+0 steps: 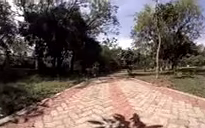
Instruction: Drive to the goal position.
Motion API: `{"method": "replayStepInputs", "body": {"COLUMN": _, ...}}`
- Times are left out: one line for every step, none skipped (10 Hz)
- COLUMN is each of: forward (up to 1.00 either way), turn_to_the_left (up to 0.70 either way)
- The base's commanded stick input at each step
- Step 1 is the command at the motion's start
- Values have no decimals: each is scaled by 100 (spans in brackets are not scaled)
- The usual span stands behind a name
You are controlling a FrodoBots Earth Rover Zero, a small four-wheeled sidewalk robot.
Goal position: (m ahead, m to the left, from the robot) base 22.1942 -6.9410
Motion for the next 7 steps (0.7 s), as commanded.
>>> {"method": "replayStepInputs", "body": {"forward": 70, "turn_to_the_left": 0}}
{"method": "replayStepInputs", "body": {"forward": 70, "turn_to_the_left": 0}}
{"method": "replayStepInputs", "body": {"forward": 70, "turn_to_the_left": 0}}
{"method": "replayStepInputs", "body": {"forward": 70, "turn_to_the_left": 0}}
{"method": "replayStepInputs", "body": {"forward": 70, "turn_to_the_left": 0}}
{"method": "replayStepInputs", "body": {"forward": 70, "turn_to_the_left": 0}}
{"method": "replayStepInputs", "body": {"forward": 70, "turn_to_the_left": 0}}
